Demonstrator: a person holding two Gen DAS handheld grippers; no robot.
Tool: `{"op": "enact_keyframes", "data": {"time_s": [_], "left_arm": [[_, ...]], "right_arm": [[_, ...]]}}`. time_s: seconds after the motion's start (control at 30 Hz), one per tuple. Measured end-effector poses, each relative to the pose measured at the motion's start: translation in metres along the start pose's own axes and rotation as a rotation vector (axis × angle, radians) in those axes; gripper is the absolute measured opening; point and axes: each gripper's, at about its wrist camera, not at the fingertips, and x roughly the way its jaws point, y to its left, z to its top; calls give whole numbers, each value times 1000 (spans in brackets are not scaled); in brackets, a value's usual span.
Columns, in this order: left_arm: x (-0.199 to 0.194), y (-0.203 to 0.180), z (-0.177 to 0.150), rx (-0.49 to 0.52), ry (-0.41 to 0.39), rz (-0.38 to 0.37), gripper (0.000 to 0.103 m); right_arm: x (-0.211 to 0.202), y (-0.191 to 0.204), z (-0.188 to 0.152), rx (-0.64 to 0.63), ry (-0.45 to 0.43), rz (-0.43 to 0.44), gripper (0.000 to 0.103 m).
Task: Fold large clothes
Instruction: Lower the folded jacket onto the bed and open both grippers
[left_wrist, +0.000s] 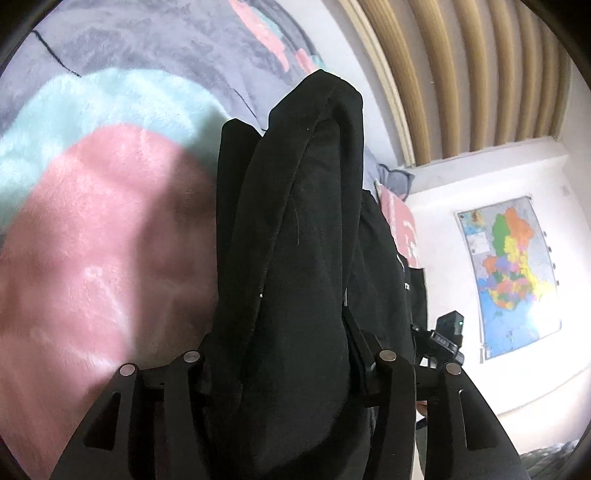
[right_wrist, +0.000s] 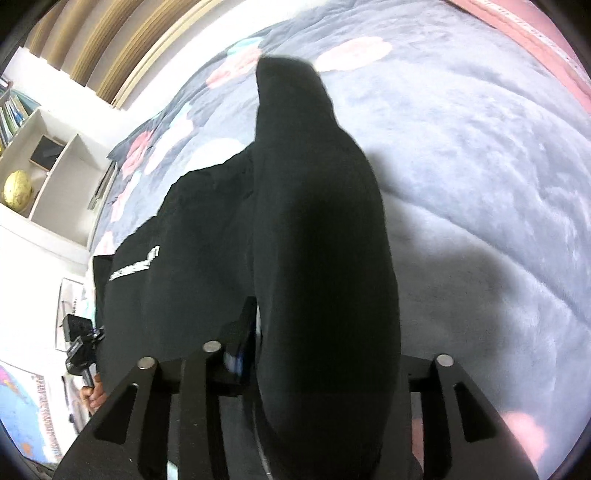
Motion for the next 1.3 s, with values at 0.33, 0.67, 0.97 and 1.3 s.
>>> {"op": "enact_keyframes", "data": {"time_s": [0.33, 0.67, 0.97, 1.3], "left_arm": [[-63, -50, -41, 206, -224, 268, 53], [-48, -146, -81, 304, -234, 493, 57], [11, -130, -89, 313, -189, 762, 63], [-18, -218, -148, 510, -328, 805, 63]], "right_arm": [[-36, -4, -31, -52, -206, -158, 69], [-64, 111, -69, -327, -237, -182, 71], [26, 101, -77, -269, -104, -351, 71], [-65, 151, -112, -422, -248, -374, 72]]}}
